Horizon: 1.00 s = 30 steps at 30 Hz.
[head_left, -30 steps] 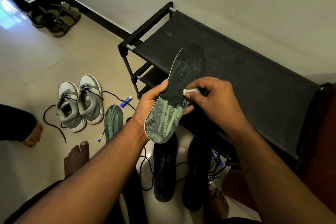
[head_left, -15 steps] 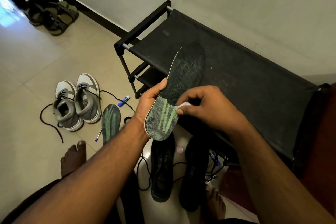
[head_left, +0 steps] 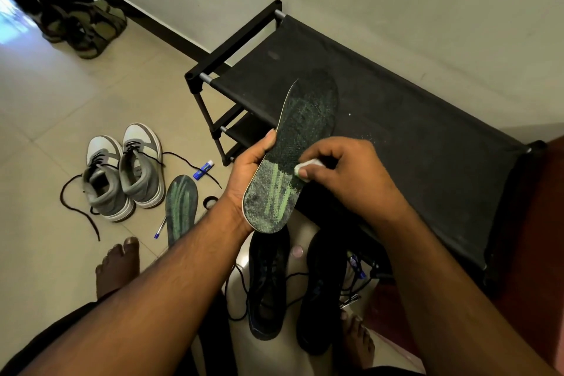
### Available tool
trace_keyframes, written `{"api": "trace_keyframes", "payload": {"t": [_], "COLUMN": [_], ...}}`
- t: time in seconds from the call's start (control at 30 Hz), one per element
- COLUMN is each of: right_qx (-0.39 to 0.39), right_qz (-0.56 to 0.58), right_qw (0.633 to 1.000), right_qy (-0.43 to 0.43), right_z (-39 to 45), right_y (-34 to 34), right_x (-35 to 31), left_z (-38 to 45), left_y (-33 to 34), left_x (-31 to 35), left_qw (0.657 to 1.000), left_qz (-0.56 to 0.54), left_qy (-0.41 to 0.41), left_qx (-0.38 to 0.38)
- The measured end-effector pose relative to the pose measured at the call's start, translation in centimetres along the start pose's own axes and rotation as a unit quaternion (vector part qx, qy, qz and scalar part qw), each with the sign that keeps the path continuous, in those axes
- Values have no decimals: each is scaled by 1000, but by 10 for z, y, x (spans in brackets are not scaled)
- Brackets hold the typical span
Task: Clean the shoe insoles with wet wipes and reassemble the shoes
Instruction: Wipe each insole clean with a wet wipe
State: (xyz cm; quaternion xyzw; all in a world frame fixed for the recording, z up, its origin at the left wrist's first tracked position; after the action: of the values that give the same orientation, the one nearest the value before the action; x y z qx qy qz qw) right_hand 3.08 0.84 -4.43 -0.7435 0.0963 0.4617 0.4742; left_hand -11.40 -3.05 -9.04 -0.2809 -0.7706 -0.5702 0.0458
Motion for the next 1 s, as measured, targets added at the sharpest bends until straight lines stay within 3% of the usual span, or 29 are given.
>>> {"api": "trace_keyframes", "payload": {"t": [0.1,0.2,0.27,0.4,0.47,0.67,0.73,0.87,0.93,1.0], "right_qx": [15,-120,-153,9,52,-165,-150,14,18,-46], "right_qz": [7,43,40,-9,-18,47,59,-1,1,34], "right_qw": [1000,992,987,999,997,985,987,999,999,998], "right_qy": [-3,4,-6,-31,-53,-28,-19,-30,-37,-31], "right_z": [0,-4,-5,1,2,-2,-2,0,-1,-3], "right_y": [-3,1,5,4,2,4,5,1,-2,-3], "right_x": [1,-8,-10,-2,-1,-9,-7,2,3,-1], "left_z": [-1,-1,-2,0,1,1,0,-1,-1,-1], "left_y": [0,-1,-1,1,2,-1,-1,3,5,4], "left_x": [0,0,0,1,1,-2,-2,-5,-7,-7], "left_qw": [1000,1000,1000,1000,1000,999,999,1000,1000,999], "left_qz": [0,-15,-25,-26,-22,-32,-30,-24,-23,-32], "left_qy": [1,-4,-4,6,5,-10,-14,7,8,12], "left_qx": [-3,-10,-14,-17,-16,-9,-7,-12,-13,-14]}}
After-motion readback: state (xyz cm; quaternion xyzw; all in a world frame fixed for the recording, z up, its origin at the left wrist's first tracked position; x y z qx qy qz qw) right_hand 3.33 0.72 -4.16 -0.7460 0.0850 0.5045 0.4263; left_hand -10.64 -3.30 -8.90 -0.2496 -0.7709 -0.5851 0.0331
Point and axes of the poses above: each hand's wrist, its own z-axis towards the middle knuckle, its own y-axis out of the palm, x = y × z, the point moved 1 cm from there along z, towards the middle knuckle, and after that the axes turned 8 degrees about -x, right-handed, at the moved point
